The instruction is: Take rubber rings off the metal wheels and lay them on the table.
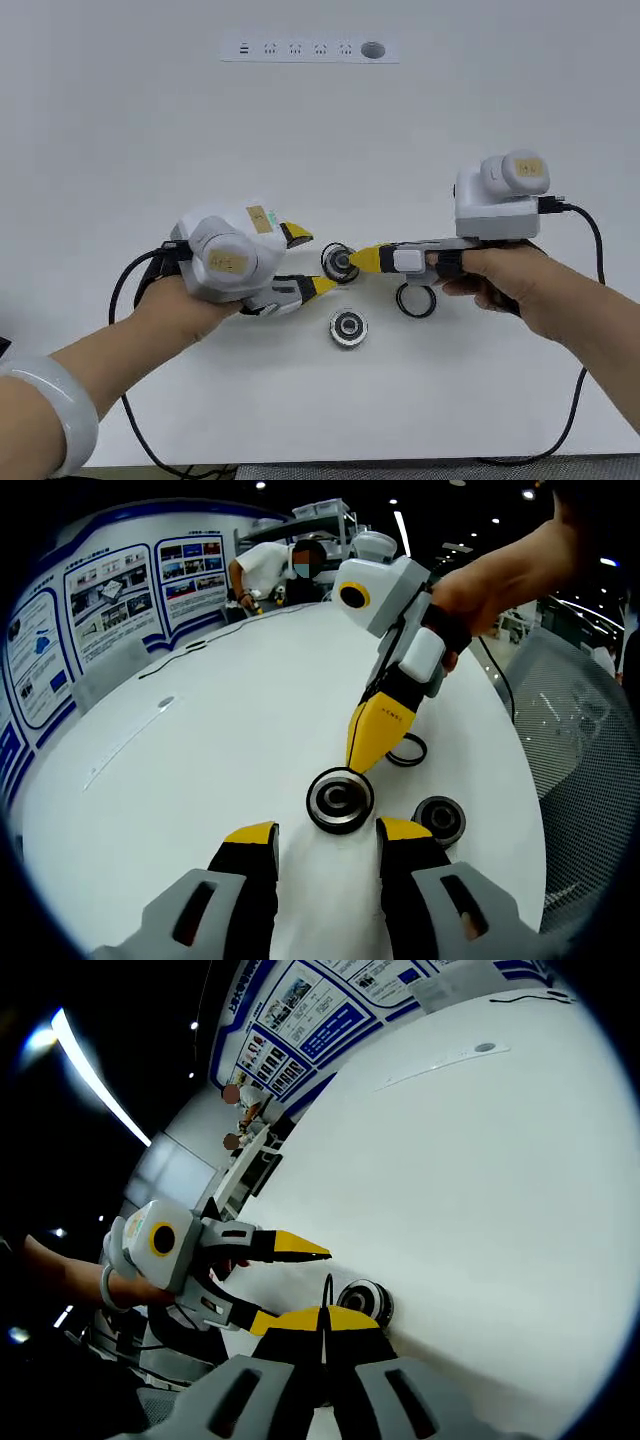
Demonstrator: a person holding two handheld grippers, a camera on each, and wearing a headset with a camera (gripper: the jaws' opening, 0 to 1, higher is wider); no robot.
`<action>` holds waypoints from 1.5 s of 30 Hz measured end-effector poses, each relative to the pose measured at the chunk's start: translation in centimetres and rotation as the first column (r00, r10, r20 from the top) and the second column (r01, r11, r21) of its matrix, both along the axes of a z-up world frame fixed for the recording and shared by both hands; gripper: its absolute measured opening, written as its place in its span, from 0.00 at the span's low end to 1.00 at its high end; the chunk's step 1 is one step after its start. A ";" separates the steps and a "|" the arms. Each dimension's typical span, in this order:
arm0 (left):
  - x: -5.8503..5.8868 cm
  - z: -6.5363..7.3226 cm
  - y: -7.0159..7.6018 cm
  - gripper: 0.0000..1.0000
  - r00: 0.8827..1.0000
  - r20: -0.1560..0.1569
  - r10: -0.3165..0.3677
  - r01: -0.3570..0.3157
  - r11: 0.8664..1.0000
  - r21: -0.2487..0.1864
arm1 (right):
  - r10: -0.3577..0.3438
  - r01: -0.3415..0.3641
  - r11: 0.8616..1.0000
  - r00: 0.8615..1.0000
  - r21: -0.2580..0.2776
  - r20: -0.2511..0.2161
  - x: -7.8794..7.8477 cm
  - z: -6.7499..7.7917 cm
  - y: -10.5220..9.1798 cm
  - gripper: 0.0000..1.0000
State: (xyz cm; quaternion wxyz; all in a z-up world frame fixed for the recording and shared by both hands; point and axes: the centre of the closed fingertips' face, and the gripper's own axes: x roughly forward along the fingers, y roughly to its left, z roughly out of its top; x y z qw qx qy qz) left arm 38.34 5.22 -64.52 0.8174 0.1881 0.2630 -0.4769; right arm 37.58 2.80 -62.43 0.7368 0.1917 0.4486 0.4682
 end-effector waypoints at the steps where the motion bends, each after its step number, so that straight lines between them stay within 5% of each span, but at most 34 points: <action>1: -0.1 0.0 0.1 0.40 1.000 -0.001 0.003 -0.003 1.000 -0.001 | -0.001 0.001 1.000 1.000 0.005 0.000 -0.1 0.1 0.0 0.02; 10: -0.5 -0.1 1.5 0.44 0.999 -0.018 0.040 -0.040 0.999 -0.019 | -0.025 0.025 0.997 1.000 0.068 0.004 -1.0 2.0 -0.1 0.02; 17: -0.5 -0.2 2.1 0.46 0.998 -0.029 0.061 -0.062 0.998 -0.024 | -0.067 0.067 0.995 0.998 0.072 -0.001 -1.9 2.3 -2.1 0.02; 36: -1.0 0.0 2.4 0.47 0.996 -0.038 0.080 -0.081 0.996 -0.025 | -0.194 0.191 0.981 0.978 -0.039 -0.076 -3.1 -1.3 -8.5 0.02; 45: -1.0 0.1 2.2 0.47 0.996 -0.036 0.076 -0.077 0.997 -0.025 | -0.209 0.202 0.975 0.976 -0.096 -0.065 -3.2 -2.6 -9.6 0.02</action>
